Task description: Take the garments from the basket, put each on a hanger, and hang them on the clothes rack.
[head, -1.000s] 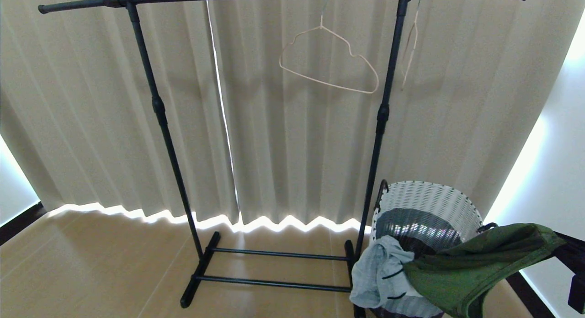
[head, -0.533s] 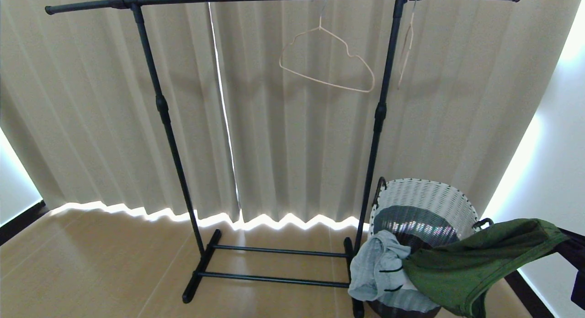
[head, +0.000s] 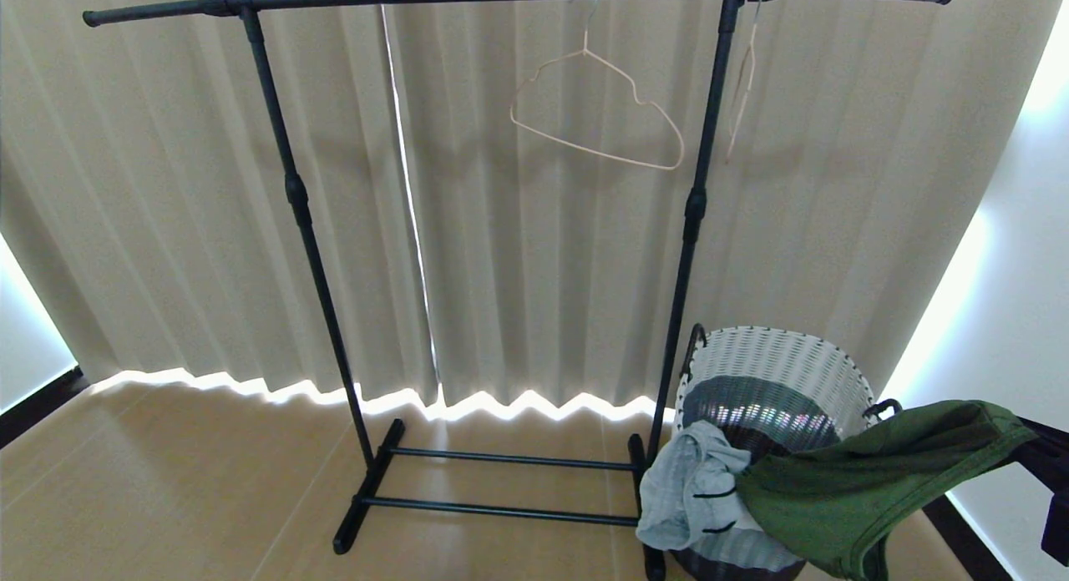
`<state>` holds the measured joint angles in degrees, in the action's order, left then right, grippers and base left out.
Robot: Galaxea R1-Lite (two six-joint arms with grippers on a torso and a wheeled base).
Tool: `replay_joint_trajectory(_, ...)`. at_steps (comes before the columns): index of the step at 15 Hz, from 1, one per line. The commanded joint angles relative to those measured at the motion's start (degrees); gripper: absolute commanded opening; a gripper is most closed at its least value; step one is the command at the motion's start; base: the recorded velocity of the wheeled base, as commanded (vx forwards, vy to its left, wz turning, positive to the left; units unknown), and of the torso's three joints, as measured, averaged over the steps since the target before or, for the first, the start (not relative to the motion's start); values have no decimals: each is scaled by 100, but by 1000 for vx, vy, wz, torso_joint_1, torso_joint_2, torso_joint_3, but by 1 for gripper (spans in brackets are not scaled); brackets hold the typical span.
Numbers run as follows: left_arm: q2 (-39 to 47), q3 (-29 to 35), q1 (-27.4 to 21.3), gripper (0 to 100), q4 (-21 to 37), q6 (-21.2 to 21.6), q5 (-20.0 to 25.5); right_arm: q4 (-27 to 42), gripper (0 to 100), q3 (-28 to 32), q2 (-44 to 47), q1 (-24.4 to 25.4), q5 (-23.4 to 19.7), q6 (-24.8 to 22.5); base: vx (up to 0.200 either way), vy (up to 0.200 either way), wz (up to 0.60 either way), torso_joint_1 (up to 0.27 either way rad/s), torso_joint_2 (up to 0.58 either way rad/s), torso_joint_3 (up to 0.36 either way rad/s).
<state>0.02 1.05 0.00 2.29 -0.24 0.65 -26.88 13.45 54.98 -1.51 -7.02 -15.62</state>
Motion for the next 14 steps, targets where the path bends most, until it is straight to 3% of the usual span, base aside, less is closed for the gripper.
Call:
replay_joint_trajectory(1,6,1,0,100,-1,-2,6,-1,0,0,22,2,-1,-3,0,200,0,2,-2,2)
replay_joint_trajectory(9,6,1,0,100,-1,-2,6,-1,0,9,57,2,-1,-12,0,200,0,4,1,-1)
replay_joint_trajectory(14,6,-8,0,100,-9,60,-12,43,0,35,39,2,17,-29,0,0,0,0,0,0)
